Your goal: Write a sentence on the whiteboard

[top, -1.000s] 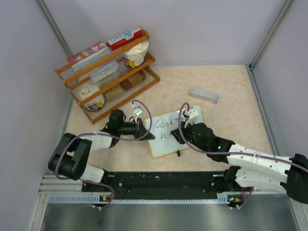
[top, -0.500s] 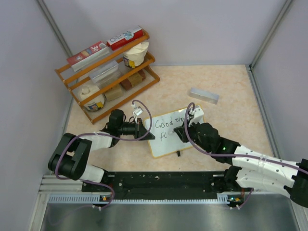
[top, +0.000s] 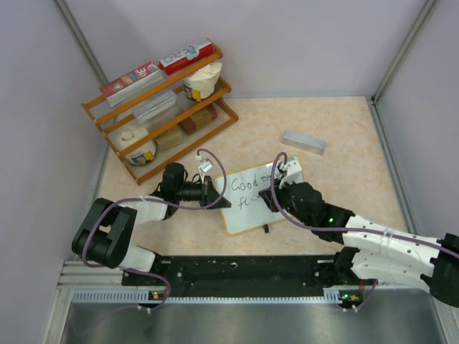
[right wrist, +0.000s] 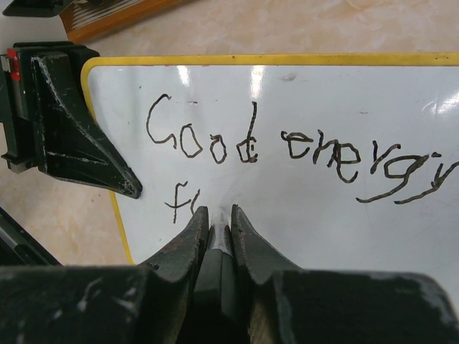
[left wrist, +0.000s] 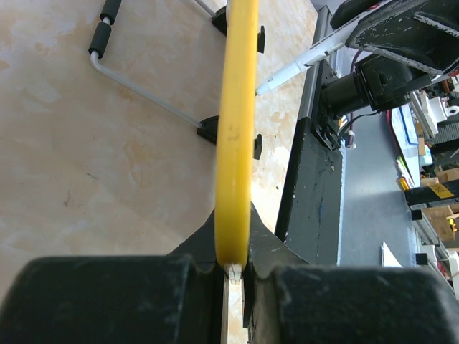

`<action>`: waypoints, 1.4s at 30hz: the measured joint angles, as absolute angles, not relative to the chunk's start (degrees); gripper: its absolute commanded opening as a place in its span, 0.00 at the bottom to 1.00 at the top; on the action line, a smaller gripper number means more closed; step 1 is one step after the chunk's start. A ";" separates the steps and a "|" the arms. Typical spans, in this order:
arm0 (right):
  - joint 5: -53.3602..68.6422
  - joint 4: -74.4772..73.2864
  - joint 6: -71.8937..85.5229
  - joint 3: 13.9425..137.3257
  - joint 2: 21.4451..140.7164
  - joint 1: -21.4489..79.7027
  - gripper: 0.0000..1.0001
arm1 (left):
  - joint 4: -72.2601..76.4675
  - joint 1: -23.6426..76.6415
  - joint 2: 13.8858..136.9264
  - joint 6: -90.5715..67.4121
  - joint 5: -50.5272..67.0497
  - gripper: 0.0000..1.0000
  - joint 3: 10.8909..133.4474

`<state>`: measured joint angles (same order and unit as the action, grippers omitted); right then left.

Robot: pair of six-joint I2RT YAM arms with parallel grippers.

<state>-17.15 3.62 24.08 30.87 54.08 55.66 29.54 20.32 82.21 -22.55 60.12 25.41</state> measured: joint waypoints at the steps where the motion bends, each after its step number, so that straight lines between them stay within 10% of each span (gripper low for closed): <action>1: -17.15 3.73 24.05 30.87 54.19 55.66 0.00 | 29.56 20.32 82.21 -22.57 60.12 0.00 25.41; 42: -15.88 1.91 24.21 30.81 54.57 55.61 0.00 | 29.52 20.32 82.21 -22.55 59.99 0.00 25.41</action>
<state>-15.88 1.91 24.21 30.81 54.57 55.61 29.52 20.32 82.21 -22.55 59.99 25.41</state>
